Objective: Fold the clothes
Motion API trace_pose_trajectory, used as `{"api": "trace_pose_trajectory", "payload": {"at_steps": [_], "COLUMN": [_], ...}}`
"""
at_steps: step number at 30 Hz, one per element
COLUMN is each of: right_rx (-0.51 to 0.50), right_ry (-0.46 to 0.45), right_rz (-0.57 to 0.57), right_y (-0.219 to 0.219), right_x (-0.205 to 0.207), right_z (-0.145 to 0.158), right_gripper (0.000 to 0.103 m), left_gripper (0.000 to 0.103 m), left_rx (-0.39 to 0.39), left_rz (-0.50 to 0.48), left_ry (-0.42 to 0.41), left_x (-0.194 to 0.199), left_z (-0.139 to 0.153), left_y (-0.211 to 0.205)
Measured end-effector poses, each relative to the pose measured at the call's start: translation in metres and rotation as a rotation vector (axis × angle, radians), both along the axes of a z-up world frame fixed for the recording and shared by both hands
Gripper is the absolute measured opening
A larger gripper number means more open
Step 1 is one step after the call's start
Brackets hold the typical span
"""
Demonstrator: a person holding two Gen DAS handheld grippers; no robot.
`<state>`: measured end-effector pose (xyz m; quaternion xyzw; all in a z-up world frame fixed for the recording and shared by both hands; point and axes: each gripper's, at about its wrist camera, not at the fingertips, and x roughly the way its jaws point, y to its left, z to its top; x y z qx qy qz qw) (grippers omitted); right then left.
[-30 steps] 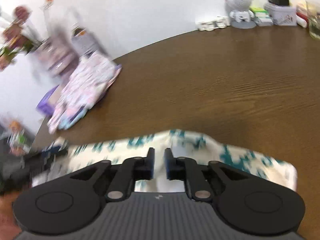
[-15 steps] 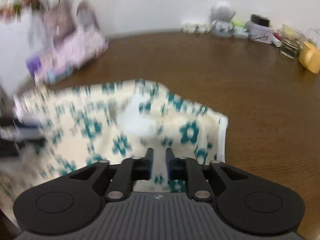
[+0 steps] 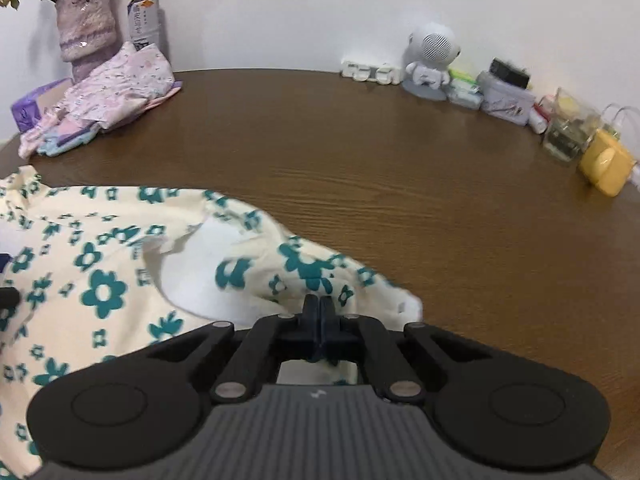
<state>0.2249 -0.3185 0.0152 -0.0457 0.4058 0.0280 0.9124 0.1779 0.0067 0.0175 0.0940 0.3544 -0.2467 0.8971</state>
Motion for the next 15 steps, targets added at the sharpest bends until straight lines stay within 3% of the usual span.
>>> {"api": "trace_pose_trajectory", "payload": {"at_steps": [6,8,10,14,15], "right_rx": [0.069,0.107,0.092,0.081,0.072], "right_ry": [-0.046,-0.037,-0.071,-0.019,0.002], "right_rz": [-0.044,-0.035,-0.057,-0.07,-0.066], "right_y": [-0.018,-0.021,-0.022,-0.025,-0.025], "right_x": [-0.006,-0.007,-0.013,-0.01,-0.008], "right_z": [0.017,0.018,0.022,0.012,0.007], "right_gripper": [0.002,0.016,0.047,0.045,0.03], "left_gripper": [0.042,0.042,0.043,0.05,0.05], "left_rx": [-0.008,-0.011,-0.016,-0.014,-0.012], "left_rz": [0.003,0.004,0.003,-0.011,-0.013], "left_ry": [-0.012,-0.016,-0.018,-0.027,-0.031], "left_x": [-0.002,-0.003,-0.003,-0.006,-0.006], "left_z": [-0.001,-0.001,-0.002,-0.003,-0.004], "left_y": [0.0,0.001,0.001,-0.001,-0.002]}}
